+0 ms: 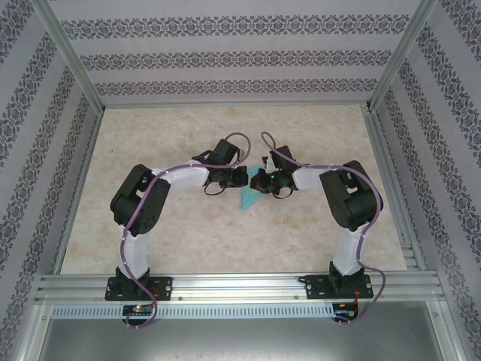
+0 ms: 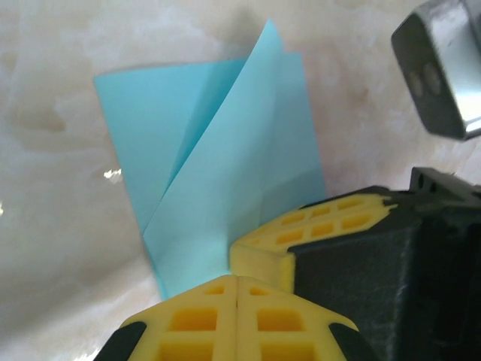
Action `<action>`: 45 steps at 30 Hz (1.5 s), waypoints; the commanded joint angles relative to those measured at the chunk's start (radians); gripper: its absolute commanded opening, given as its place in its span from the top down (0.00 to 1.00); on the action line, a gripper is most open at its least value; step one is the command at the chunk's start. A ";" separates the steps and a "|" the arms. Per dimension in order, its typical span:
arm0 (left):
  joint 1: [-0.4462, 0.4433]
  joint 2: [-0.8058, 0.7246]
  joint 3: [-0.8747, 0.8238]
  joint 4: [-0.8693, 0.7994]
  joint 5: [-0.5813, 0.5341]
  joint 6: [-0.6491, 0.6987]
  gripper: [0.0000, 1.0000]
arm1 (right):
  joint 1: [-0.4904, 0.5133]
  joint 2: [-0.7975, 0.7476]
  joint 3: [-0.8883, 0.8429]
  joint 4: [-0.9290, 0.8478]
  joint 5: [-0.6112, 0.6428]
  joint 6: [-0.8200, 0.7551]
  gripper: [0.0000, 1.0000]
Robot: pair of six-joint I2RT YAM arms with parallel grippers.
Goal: Fold a paper plane with a square sheet of paper (pick it up from the middle)
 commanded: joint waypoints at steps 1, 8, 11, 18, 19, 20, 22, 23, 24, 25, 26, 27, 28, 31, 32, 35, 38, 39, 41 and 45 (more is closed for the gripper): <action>0.006 0.042 0.032 -0.026 -0.017 -0.005 0.99 | -0.007 0.080 -0.043 -0.084 0.119 -0.022 0.97; 0.006 0.088 0.048 -0.048 -0.035 0.012 1.00 | -0.008 0.068 -0.052 -0.058 0.098 -0.014 0.97; 0.005 0.105 0.045 -0.056 -0.039 0.011 1.00 | -0.010 0.052 -0.056 -0.033 0.077 -0.009 0.97; 0.005 0.110 0.004 -0.066 -0.057 0.004 1.00 | -0.024 -0.054 -0.046 0.015 -0.029 -0.003 0.97; 0.005 0.109 -0.001 -0.064 -0.056 0.001 1.00 | -0.022 -0.071 -0.047 0.017 -0.037 0.003 0.97; 0.005 0.109 -0.010 -0.058 -0.055 -0.001 1.00 | -0.019 -0.091 -0.053 0.025 -0.046 0.013 0.96; 0.005 0.107 -0.024 -0.050 -0.052 -0.008 1.00 | -0.005 -0.122 -0.075 0.041 -0.055 0.044 0.96; 0.003 0.107 -0.031 -0.045 -0.049 -0.011 1.00 | 0.004 -0.137 -0.090 0.052 -0.052 0.061 0.96; 0.003 0.107 -0.037 -0.039 -0.047 -0.013 1.00 | 0.013 -0.152 -0.109 0.069 -0.048 0.085 0.96; 0.003 0.106 -0.041 -0.038 -0.046 -0.016 1.00 | 0.025 -0.167 -0.126 0.088 -0.045 0.104 0.96; 0.001 0.105 -0.045 -0.034 -0.044 -0.017 1.00 | 0.037 -0.179 -0.144 0.106 -0.042 0.126 0.96; 0.002 0.102 -0.050 -0.030 -0.043 -0.020 1.00 | 0.050 -0.189 -0.156 0.115 -0.031 0.147 0.96; 0.002 0.101 -0.054 -0.030 -0.041 -0.023 1.00 | 0.061 -0.195 -0.167 0.124 -0.025 0.162 0.96; 0.002 0.095 -0.064 -0.023 -0.039 -0.026 1.00 | 0.100 -0.209 -0.185 0.150 -0.002 0.205 0.96; 0.001 0.093 -0.066 -0.024 -0.039 -0.027 1.00 | 0.111 -0.209 -0.186 0.152 0.005 0.214 0.96; 0.002 0.092 -0.070 -0.019 -0.035 -0.030 1.00 | 0.136 -0.198 -0.186 0.168 0.021 0.236 0.96; 0.001 0.090 -0.075 -0.014 -0.033 -0.033 1.00 | 0.149 -0.187 -0.193 0.178 0.033 0.249 0.95; 0.002 0.089 -0.077 -0.014 -0.032 -0.034 1.00 | 0.152 -0.181 -0.194 0.182 0.032 0.253 0.95; 0.002 0.089 -0.077 -0.013 -0.032 -0.034 1.00 | 0.156 -0.172 -0.197 0.182 0.033 0.255 0.95; 0.000 0.089 -0.077 -0.013 -0.031 -0.034 1.00 | 0.163 -0.166 -0.215 0.173 0.046 0.256 0.95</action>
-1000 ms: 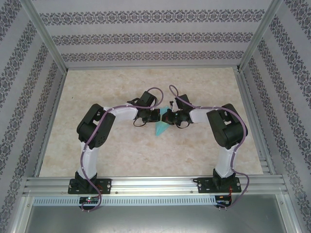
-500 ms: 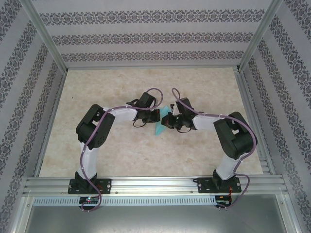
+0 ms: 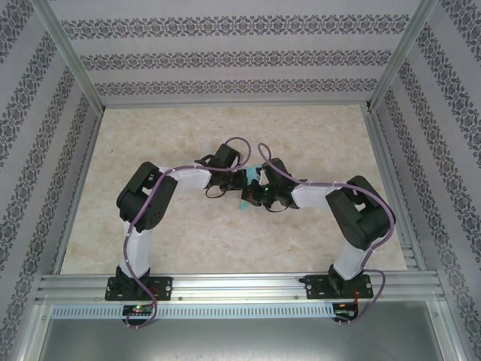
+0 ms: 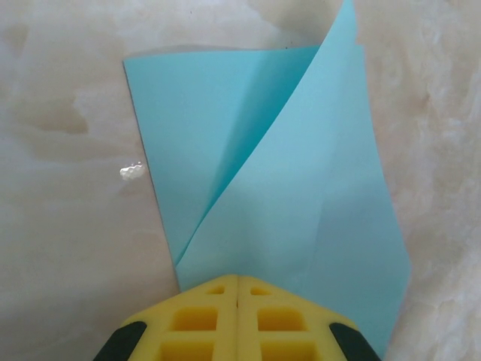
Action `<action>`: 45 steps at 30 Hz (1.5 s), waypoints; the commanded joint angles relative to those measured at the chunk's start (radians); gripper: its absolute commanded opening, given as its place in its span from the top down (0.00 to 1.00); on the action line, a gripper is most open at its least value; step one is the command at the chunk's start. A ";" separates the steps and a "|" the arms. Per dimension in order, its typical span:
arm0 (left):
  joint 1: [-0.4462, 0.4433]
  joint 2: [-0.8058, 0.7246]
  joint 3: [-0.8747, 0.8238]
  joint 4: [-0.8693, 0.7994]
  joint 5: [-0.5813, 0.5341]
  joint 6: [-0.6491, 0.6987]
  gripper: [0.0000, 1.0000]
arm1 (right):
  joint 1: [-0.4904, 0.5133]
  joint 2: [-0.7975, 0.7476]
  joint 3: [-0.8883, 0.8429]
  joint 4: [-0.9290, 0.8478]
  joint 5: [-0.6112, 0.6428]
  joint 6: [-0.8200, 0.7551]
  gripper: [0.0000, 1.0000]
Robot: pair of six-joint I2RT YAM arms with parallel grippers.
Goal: Fold a paper plane with a square sheet of paper (pick it up from the middle)
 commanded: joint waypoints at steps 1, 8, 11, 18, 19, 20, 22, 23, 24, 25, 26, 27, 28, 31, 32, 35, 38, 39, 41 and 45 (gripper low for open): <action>-0.001 0.028 -0.043 -0.090 -0.014 -0.008 1.00 | 0.018 0.020 -0.025 0.023 0.028 0.014 0.96; -0.001 0.030 -0.041 -0.093 -0.017 -0.009 1.00 | 0.026 0.043 -0.029 0.029 0.012 0.005 0.95; 0.001 0.031 -0.039 -0.096 -0.019 -0.008 1.00 | 0.030 0.046 -0.029 0.026 0.011 0.004 0.95; 0.001 0.031 -0.034 -0.103 -0.022 -0.009 1.00 | 0.029 0.040 -0.044 -0.003 0.019 -0.010 0.96; 0.001 0.031 -0.034 -0.103 -0.023 -0.008 1.00 | 0.030 0.041 -0.044 -0.007 0.019 -0.012 0.96; 0.001 0.030 -0.033 -0.104 -0.022 -0.007 1.00 | 0.031 0.043 -0.046 -0.009 0.018 -0.013 0.96; 0.000 0.031 -0.035 -0.106 -0.024 -0.007 1.00 | 0.032 0.049 -0.046 -0.017 0.014 -0.017 0.96; 0.000 0.031 -0.035 -0.106 -0.022 -0.007 1.00 | 0.032 0.051 -0.047 -0.017 0.014 -0.019 0.96; 0.001 0.031 -0.035 -0.107 -0.023 -0.007 1.00 | 0.034 0.052 -0.047 -0.020 0.014 -0.019 0.96; 0.001 0.030 -0.035 -0.108 -0.024 -0.007 1.00 | 0.035 0.055 -0.047 -0.020 0.012 -0.021 0.96; 0.001 0.031 -0.035 -0.108 -0.024 -0.007 1.00 | 0.034 0.058 -0.047 -0.023 0.012 -0.022 0.95; 0.001 0.031 -0.035 -0.108 -0.024 -0.008 1.00 | 0.036 0.061 -0.047 -0.022 0.011 -0.023 0.95; 0.001 0.030 -0.035 -0.109 -0.024 -0.007 1.00 | 0.037 0.065 -0.046 -0.025 0.010 -0.024 0.95; -0.001 0.031 -0.035 -0.109 -0.025 -0.007 1.00 | 0.037 0.081 -0.036 -0.048 0.018 -0.027 0.95; 0.001 0.031 -0.034 -0.110 -0.024 -0.006 1.00 | 0.037 0.084 -0.034 -0.053 0.022 -0.027 0.96; 0.001 0.030 -0.036 -0.110 -0.026 -0.007 1.00 | 0.039 0.073 -0.037 -0.057 0.027 -0.027 0.96; 0.001 0.030 -0.036 -0.111 -0.026 -0.007 1.00 | 0.047 0.036 -0.043 -0.050 0.019 -0.033 0.95; 0.001 0.031 -0.037 -0.110 -0.026 -0.007 1.00 | 0.051 0.024 -0.043 -0.048 0.015 -0.038 0.95; 0.001 0.031 -0.035 -0.112 -0.025 -0.006 1.00 | 0.060 0.005 -0.046 -0.044 0.005 -0.041 0.95; -0.001 0.034 -0.035 -0.109 -0.024 -0.007 1.00 | 0.071 0.000 -0.053 -0.051 0.007 -0.039 0.95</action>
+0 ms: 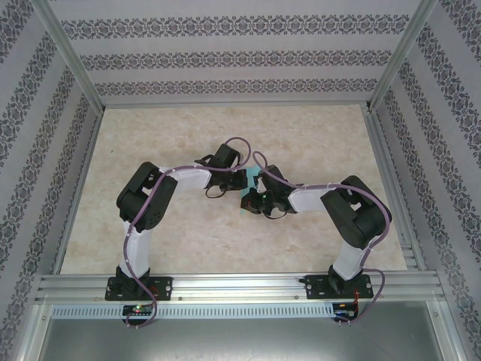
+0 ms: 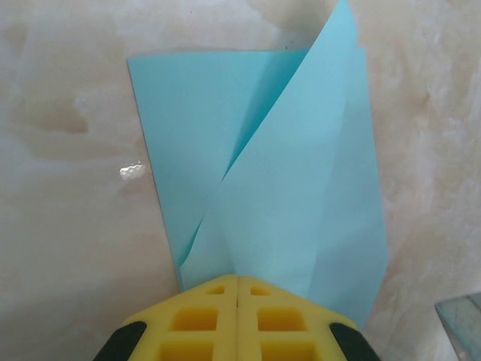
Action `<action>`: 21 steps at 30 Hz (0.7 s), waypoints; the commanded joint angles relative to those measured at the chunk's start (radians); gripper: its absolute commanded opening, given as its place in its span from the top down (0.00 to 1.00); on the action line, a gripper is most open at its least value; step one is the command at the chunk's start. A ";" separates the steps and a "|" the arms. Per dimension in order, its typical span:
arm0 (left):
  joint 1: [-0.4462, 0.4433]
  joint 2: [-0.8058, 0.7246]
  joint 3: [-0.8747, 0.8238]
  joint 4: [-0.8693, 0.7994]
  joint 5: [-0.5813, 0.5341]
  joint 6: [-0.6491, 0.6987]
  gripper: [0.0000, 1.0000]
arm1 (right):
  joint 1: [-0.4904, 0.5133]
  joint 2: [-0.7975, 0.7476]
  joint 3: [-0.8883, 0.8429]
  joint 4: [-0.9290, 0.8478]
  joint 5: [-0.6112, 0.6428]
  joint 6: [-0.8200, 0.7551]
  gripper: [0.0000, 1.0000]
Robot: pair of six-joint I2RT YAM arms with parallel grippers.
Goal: Fold a paper plane with a square sheet of paper (pick it up from the middle)
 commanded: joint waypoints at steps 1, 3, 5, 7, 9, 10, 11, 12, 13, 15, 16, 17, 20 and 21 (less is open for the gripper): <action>0.001 0.034 -0.036 -0.109 -0.025 -0.007 1.00 | 0.018 -0.015 -0.028 -0.036 -0.004 -0.018 0.95; 0.001 0.034 -0.037 -0.108 -0.024 -0.006 1.00 | 0.019 -0.004 -0.035 -0.036 0.001 -0.011 0.95; 0.001 0.034 -0.037 -0.108 -0.025 -0.005 1.00 | 0.019 0.005 -0.046 -0.034 0.002 -0.003 0.95; 0.001 0.035 -0.036 -0.109 -0.024 -0.005 1.00 | 0.021 0.007 -0.057 -0.033 0.006 0.000 0.95; 0.001 0.035 -0.037 -0.109 -0.024 -0.006 1.00 | 0.024 0.008 -0.065 -0.028 0.007 0.003 0.95; 0.001 0.035 -0.036 -0.109 -0.024 -0.006 1.00 | 0.025 0.011 -0.068 -0.028 0.007 0.004 0.95; 0.002 0.036 -0.036 -0.109 -0.025 -0.006 1.00 | 0.028 0.016 -0.069 -0.028 0.006 0.003 0.95; 0.000 0.037 -0.036 -0.108 -0.025 -0.005 1.00 | 0.029 0.023 -0.069 -0.032 0.004 0.003 0.95; 0.000 0.037 -0.037 -0.109 -0.023 -0.006 1.00 | 0.030 0.028 -0.069 -0.032 0.000 0.001 0.95; 0.000 0.038 -0.036 -0.109 -0.024 -0.006 1.00 | 0.030 0.023 -0.069 -0.032 -0.001 0.000 0.95; 0.002 0.036 -0.036 -0.111 -0.025 -0.003 1.00 | 0.030 0.007 -0.069 -0.029 -0.001 0.000 0.95; 0.001 0.036 -0.037 -0.111 -0.025 -0.004 1.00 | 0.031 -0.012 -0.069 -0.026 -0.001 0.001 0.95; 0.001 0.034 -0.039 -0.111 -0.025 -0.001 1.00 | 0.018 -0.076 -0.073 -0.022 0.045 0.003 0.95; 0.001 0.033 -0.039 -0.111 -0.024 -0.001 1.00 | 0.004 -0.093 -0.075 -0.016 0.056 0.005 0.95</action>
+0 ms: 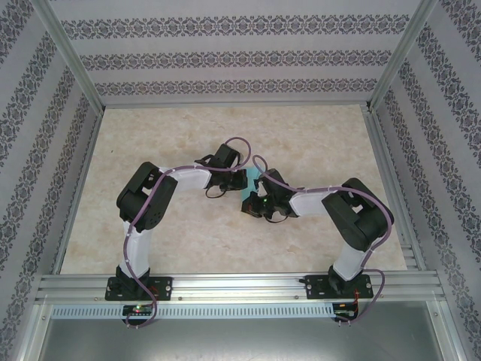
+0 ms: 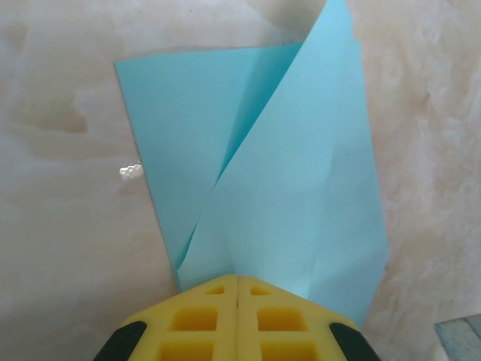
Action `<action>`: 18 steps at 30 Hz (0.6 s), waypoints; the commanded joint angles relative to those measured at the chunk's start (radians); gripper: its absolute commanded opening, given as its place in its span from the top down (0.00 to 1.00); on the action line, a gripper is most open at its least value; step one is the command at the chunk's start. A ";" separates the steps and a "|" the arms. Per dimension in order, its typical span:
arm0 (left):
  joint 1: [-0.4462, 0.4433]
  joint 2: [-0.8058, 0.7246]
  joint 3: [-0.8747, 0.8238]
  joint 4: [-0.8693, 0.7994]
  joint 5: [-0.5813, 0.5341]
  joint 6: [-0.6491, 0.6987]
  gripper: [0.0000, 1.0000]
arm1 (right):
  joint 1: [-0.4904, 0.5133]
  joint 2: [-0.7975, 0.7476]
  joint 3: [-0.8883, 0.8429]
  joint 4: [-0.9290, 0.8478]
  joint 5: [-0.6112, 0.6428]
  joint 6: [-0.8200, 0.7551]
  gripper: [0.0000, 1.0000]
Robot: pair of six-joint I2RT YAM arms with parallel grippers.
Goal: Fold a paper plane with a square sheet of paper (pick it up from the middle)
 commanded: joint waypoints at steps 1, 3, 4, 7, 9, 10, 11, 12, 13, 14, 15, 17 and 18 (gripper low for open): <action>0.001 0.032 -0.039 -0.111 -0.024 -0.003 1.00 | -0.023 -0.068 -0.023 -0.022 0.042 0.015 0.95; 0.001 0.031 -0.040 -0.109 -0.021 -0.002 1.00 | -0.054 -0.086 -0.032 0.017 0.045 0.030 0.95; 0.001 0.031 -0.040 -0.109 -0.020 -0.001 1.00 | -0.068 -0.092 -0.031 0.029 0.050 0.033 0.95; 0.000 0.032 -0.039 -0.105 -0.014 -0.002 1.00 | -0.092 -0.082 -0.001 0.027 0.055 0.022 0.95; 0.001 0.032 -0.038 -0.106 -0.011 -0.002 1.00 | -0.098 -0.056 0.024 0.017 0.048 0.015 0.95; 0.001 0.032 -0.038 -0.105 -0.009 -0.002 1.00 | -0.099 -0.041 0.035 0.020 0.044 0.015 0.95; 0.001 0.032 -0.037 -0.105 -0.007 -0.003 1.00 | -0.099 -0.031 0.043 0.022 0.041 0.014 0.95; 0.001 0.032 -0.037 -0.106 -0.008 -0.001 1.00 | -0.099 -0.015 0.054 0.026 0.037 0.014 0.95; 0.001 0.031 -0.036 -0.107 -0.006 -0.003 1.00 | -0.099 -0.004 0.063 0.032 0.030 0.014 0.96; 0.001 0.031 -0.037 -0.106 -0.006 -0.003 1.00 | -0.098 0.009 0.070 0.042 0.022 0.016 0.96; 0.002 0.032 -0.035 -0.105 -0.006 -0.002 1.00 | -0.097 0.017 0.074 0.052 0.015 0.018 0.96; 0.001 0.031 -0.034 -0.105 -0.003 -0.004 1.00 | -0.098 0.037 0.088 0.056 0.008 0.017 0.95; 0.001 0.030 -0.035 -0.106 -0.003 -0.003 1.00 | -0.098 0.046 0.092 0.054 0.002 0.017 0.95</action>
